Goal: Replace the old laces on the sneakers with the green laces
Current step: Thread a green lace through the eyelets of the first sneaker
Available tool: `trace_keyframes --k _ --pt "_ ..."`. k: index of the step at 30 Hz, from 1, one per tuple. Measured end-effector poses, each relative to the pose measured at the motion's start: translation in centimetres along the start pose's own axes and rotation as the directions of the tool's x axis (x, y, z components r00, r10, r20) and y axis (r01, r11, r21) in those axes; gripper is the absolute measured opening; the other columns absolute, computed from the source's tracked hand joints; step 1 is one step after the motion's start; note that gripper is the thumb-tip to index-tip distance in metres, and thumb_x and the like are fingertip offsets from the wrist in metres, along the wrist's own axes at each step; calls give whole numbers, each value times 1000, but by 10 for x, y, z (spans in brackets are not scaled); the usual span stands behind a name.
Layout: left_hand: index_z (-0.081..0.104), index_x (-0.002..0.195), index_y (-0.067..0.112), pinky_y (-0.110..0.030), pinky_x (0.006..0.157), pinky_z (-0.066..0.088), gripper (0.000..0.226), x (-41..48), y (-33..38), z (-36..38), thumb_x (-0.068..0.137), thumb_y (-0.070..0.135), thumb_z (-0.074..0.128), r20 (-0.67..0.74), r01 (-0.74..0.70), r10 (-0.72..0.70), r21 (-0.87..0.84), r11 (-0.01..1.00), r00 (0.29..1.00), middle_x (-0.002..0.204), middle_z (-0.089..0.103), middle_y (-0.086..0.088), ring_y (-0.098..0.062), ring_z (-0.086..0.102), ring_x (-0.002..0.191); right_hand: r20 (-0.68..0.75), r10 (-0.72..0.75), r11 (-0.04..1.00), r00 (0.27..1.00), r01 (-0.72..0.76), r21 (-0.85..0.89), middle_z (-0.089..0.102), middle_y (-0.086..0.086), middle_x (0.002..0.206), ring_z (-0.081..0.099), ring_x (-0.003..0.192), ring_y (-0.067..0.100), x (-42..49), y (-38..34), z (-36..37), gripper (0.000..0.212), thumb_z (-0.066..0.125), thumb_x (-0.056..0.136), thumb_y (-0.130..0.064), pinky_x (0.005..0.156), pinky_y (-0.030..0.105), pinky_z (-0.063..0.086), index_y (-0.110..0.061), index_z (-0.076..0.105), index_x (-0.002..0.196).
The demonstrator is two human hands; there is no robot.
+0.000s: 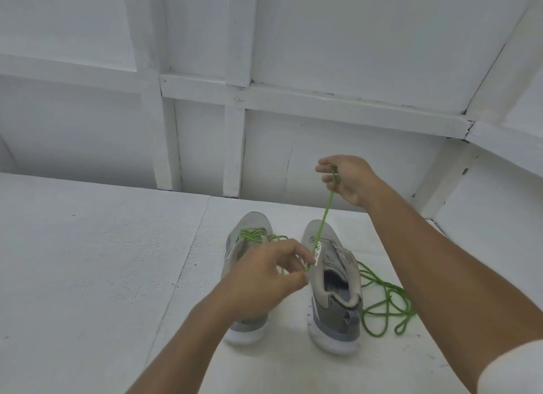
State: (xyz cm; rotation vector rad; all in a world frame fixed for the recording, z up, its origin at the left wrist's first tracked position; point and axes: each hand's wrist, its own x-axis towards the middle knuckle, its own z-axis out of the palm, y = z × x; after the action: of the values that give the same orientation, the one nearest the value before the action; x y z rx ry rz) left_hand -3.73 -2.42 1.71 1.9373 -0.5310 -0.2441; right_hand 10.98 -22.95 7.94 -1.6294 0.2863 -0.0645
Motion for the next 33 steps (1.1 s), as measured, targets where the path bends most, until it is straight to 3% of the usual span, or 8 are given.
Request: trace_keyframes --k 3,5,7,10,15,22,30,33 --pt "65 98 40 -18 84 46 15 -5 -11 1 89 28 66 -89 20 -13 74 997 996 92 66 26 9 59 90 -23 -90 984 996 85 -159 68 7 95 43 52 12 -3 -1 4 23 39 101 -13 40 20 30 -10 59 112" --pt "67 101 37 -17 87 42 14 -2 -19 -3 89 30 64 -263 44 -5 145 988 965 102 62 25 8 55 98 40 -111 977 993 116 -181 69 4 91 41 49 12 -8 2 9 22 41 101 -16 40 20 29 -16 50 122" --pt "70 99 29 -22 81 41 13 4 -33 -11 89 25 63 -466 131 -39 166 977 884 102 62 16 -2 55 97 135 -100 975 986 125 -186 70 3 89 41 47 12 -15 7 18 26 43 101 -17 39 20 27 -22 41 127" --pt "67 103 25 -27 78 43 15 15 -62 -23 90 32 62 -606 287 -167 107 952 778 108 64 6 -11 57 95 255 -145 932 956 219 -290 70 3 85 37 45 11 -28 20 33 19 44 102 -17 39 18 25 -11 58 114" --pt "62 111 26 -28 74 48 35 19 -90 -22 88 51 60 -564 360 -303 -11 933 768 104 65 7 -6 60 82 333 -201 816 921 346 -463 68 -7 69 42 51 9 -47 48 62 20 56 95 -29 52 21 37 -20 73 95" --pt "65 115 34 -32 79 51 31 21 -98 -17 94 51 50 -548 317 -262 6 949 795 100 66 9 -5 62 84 410 -185 730 893 404 -551 66 -9 76 59 69 4 -60 83 95 11 63 87 -27 62 19 42 -25 71 79" --pt "67 101 27 -38 83 50 30 21 -103 -17 101 39 40 -547 292 -336 -169 942 767 94 68 6 -16 62 92 414 -168 663 895 413 -624 50 -19 73 49 69 1 -61 93 101 14 58 91 -23 57 12 33 -19 71 93" --pt "68 91 29 -40 86 50 29 21 -105 -17 101 31 41 -531 295 -403 -279 914 745 90 69 6 -16 63 91 410 -158 658 898 405 -635 52 -17 77 52 81 11 -63 96 101 16 57 92 -24 66 20 38 -18 71 97"
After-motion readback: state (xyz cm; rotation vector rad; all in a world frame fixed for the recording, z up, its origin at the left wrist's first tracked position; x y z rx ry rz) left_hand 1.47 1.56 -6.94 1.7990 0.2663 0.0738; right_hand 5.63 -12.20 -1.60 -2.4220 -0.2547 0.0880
